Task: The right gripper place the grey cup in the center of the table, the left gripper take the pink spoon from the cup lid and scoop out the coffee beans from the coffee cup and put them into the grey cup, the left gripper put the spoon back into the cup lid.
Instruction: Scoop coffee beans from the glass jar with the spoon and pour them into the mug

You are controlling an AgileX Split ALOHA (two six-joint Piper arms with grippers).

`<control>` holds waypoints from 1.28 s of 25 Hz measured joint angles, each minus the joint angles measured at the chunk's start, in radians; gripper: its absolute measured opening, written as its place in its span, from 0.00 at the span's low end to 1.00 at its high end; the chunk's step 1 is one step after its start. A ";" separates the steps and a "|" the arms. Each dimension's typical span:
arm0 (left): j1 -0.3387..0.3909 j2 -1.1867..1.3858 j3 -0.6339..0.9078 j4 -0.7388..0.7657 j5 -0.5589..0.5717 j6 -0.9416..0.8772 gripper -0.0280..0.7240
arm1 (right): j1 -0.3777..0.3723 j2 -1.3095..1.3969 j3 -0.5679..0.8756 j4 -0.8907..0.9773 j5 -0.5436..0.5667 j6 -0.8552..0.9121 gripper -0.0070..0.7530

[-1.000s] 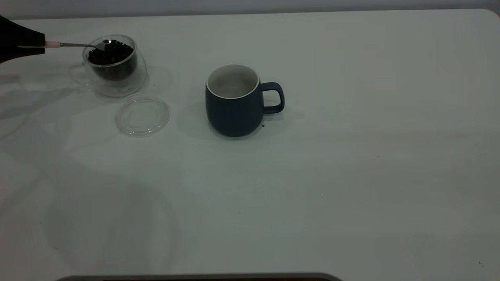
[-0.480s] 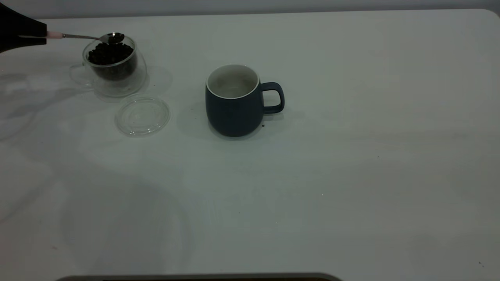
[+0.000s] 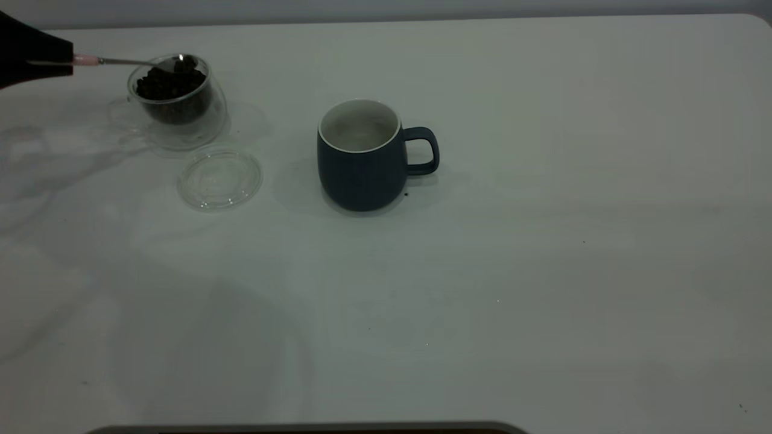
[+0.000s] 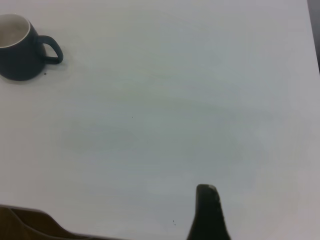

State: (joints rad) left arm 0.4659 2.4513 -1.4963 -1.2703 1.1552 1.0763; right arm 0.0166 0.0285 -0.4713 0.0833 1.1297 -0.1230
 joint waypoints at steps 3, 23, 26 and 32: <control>-0.008 -0.014 0.019 -0.004 0.000 0.005 0.20 | 0.000 0.000 0.000 0.000 0.000 0.000 0.79; -0.252 -0.016 0.039 -0.030 -0.003 0.022 0.20 | 0.000 0.000 0.000 0.000 0.000 0.000 0.79; -0.285 -0.016 0.039 -0.030 -0.003 0.028 0.20 | 0.000 0.000 0.000 0.000 0.000 0.000 0.79; -0.332 -0.016 0.039 -0.030 -0.003 0.035 0.20 | 0.000 0.000 0.000 0.000 0.000 0.000 0.79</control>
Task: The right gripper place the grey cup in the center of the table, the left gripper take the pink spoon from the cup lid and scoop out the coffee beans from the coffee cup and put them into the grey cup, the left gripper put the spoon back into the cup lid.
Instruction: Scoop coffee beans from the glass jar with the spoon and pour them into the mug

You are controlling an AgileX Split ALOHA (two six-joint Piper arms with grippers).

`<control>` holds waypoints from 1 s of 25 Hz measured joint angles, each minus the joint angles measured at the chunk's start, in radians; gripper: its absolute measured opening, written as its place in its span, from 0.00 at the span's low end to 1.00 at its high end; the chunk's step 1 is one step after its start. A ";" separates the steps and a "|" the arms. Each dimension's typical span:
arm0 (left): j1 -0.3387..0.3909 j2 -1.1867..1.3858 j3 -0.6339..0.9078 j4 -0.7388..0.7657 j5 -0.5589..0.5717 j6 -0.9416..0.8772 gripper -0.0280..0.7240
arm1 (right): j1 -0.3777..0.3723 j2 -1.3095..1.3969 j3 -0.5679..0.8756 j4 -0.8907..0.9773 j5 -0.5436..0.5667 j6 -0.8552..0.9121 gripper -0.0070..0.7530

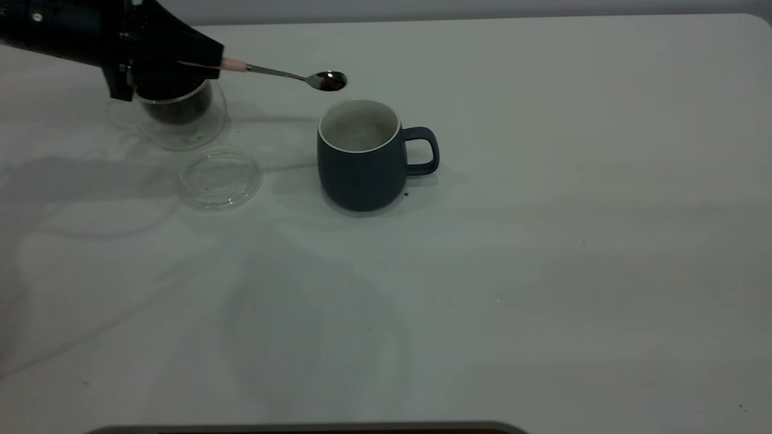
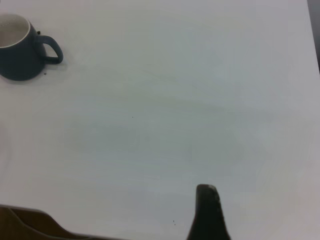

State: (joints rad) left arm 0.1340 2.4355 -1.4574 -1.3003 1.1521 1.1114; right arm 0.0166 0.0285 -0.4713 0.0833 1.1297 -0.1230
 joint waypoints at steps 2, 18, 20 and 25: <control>-0.012 0.000 0.000 0.002 0.000 0.008 0.20 | 0.000 0.000 0.000 0.000 0.000 0.000 0.79; -0.083 0.000 0.000 0.049 -0.134 0.360 0.20 | 0.000 0.000 0.000 0.000 0.000 0.000 0.79; -0.089 0.000 0.000 0.038 -0.157 0.436 0.20 | 0.000 0.000 0.000 0.000 0.000 0.000 0.79; -0.093 0.000 0.000 0.002 -0.168 0.582 0.20 | 0.000 0.000 0.000 0.001 0.000 0.000 0.79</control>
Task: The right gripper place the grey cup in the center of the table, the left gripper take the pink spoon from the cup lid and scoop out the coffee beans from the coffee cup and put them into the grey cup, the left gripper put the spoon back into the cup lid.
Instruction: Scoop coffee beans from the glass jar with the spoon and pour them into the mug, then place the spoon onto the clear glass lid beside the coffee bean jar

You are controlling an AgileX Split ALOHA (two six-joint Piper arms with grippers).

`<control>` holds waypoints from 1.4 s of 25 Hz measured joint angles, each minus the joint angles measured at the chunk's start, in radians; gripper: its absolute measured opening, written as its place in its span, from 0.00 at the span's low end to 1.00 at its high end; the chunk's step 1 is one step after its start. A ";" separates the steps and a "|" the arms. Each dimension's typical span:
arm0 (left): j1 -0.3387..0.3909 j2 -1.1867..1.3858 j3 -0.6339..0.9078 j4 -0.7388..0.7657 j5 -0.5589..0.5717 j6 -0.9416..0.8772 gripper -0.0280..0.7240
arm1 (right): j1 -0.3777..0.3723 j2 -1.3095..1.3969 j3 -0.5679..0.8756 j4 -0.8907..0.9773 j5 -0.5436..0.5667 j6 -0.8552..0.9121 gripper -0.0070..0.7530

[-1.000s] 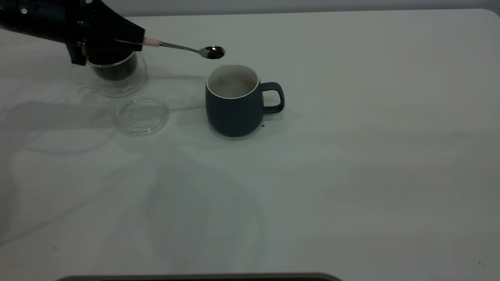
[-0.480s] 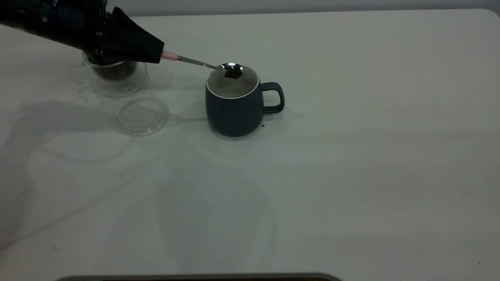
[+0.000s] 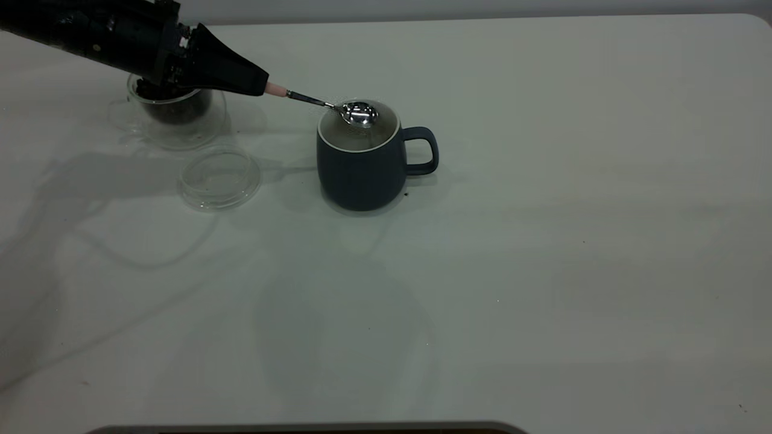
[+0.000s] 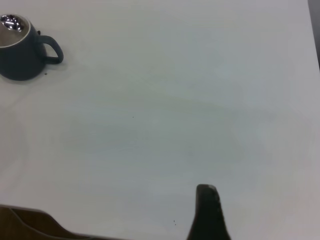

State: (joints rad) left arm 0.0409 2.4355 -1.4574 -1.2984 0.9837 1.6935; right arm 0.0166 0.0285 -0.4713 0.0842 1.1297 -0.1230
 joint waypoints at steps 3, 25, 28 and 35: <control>0.000 0.000 0.000 -0.016 0.013 0.012 0.20 | 0.000 0.000 0.000 0.000 0.000 0.000 0.79; 0.365 -0.181 0.245 0.025 0.168 -0.265 0.20 | 0.000 0.000 0.000 0.000 0.000 0.000 0.79; 0.417 -0.181 0.310 0.026 0.164 -0.241 0.20 | 0.000 0.000 0.000 0.000 0.000 0.000 0.79; 0.443 -0.125 0.334 0.040 0.062 -0.236 0.20 | 0.000 0.000 0.000 0.000 0.000 0.000 0.79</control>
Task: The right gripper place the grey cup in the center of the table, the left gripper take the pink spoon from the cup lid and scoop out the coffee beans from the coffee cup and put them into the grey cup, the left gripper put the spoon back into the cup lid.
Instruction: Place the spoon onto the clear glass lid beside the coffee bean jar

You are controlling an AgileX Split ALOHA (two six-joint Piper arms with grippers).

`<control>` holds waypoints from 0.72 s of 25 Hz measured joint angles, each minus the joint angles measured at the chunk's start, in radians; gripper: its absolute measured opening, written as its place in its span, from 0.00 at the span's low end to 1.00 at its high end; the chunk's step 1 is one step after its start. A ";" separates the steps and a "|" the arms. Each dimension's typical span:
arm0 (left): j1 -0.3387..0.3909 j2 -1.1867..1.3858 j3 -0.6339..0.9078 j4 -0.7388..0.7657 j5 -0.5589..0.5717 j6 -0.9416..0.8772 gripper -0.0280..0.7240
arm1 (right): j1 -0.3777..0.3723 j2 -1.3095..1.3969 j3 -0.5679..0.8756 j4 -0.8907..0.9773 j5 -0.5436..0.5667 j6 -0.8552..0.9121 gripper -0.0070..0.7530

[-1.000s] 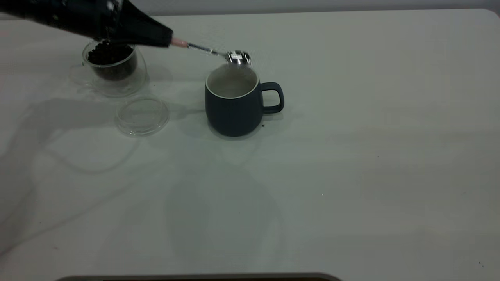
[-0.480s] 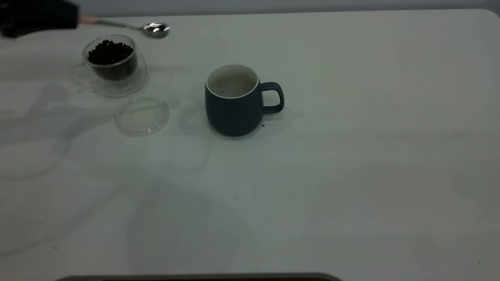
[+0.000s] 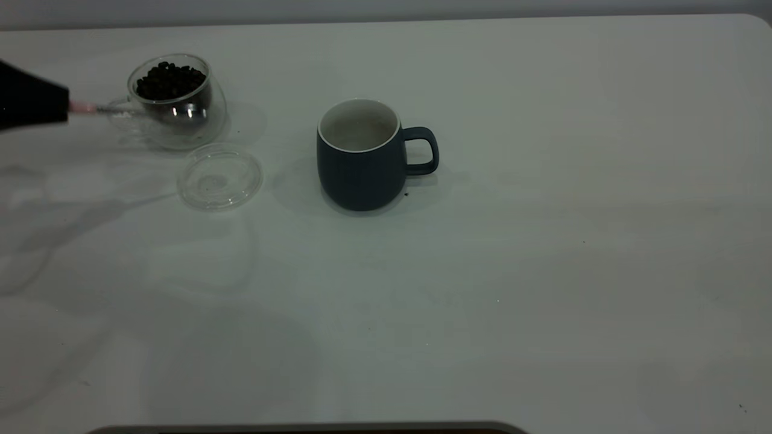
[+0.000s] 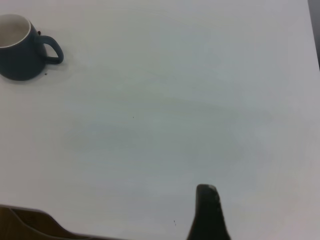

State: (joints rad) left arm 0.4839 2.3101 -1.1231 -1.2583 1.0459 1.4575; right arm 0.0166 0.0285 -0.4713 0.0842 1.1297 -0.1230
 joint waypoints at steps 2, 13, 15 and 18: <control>0.000 0.018 0.001 0.000 -0.036 0.000 0.20 | 0.000 0.000 0.000 0.000 0.000 0.000 0.79; -0.020 0.119 0.001 -0.094 -0.113 0.084 0.20 | 0.000 0.000 0.000 0.000 0.000 0.000 0.79; -0.038 0.133 0.000 -0.126 -0.120 0.102 0.20 | 0.000 0.000 0.000 0.000 0.000 0.000 0.79; -0.062 0.156 -0.005 -0.151 -0.123 0.112 0.20 | 0.000 0.000 0.000 0.000 0.000 0.000 0.79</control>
State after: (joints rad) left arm 0.4218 2.4659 -1.1284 -1.4089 0.9232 1.5692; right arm 0.0166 0.0285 -0.4713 0.0842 1.1297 -0.1230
